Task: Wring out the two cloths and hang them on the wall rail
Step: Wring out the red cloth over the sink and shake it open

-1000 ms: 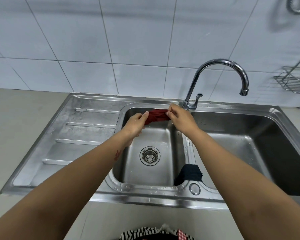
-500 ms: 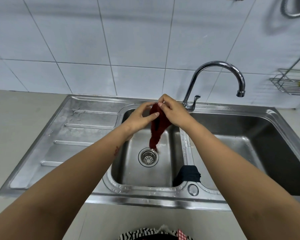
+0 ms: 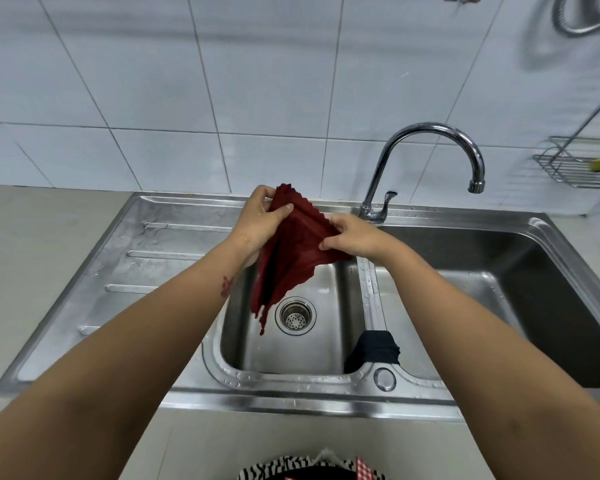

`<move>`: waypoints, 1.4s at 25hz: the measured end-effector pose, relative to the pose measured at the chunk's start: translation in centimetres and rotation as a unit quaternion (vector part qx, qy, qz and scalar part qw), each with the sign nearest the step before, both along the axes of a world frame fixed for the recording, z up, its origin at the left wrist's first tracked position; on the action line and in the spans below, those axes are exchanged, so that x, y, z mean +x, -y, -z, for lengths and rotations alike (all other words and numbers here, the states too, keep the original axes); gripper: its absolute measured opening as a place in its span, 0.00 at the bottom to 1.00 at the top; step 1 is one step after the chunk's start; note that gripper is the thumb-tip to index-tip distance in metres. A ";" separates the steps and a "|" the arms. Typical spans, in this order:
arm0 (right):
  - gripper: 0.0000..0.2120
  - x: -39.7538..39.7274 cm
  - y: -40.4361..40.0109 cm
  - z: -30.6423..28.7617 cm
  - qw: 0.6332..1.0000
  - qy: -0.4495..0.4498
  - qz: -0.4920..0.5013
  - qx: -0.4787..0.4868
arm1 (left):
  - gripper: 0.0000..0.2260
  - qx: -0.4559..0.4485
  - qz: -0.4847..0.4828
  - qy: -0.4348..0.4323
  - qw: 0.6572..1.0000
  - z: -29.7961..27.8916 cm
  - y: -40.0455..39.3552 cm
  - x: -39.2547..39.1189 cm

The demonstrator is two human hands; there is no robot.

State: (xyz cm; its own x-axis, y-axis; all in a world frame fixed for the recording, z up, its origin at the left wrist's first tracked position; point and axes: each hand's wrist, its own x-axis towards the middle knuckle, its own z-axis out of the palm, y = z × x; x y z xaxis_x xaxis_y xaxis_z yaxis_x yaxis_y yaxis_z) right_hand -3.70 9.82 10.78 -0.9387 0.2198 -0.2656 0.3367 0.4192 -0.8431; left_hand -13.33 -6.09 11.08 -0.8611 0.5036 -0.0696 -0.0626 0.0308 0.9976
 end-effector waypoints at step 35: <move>0.09 3.5 -0.7 -0.5 0.888 -0.077 0.298 0.342 | 0.10 -0.443 -0.095 -0.433 0.780 0.0 4.3 -0.8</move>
State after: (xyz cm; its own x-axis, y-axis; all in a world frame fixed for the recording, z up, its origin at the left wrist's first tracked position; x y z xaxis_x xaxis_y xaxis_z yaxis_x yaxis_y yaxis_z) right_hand -0.17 10.56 11.32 -0.6157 0.7495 0.2430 0.5726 0.6375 -0.5154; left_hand -14.14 -10.41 11.12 -0.8320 0.4454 0.3307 0.5343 0.8037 0.2619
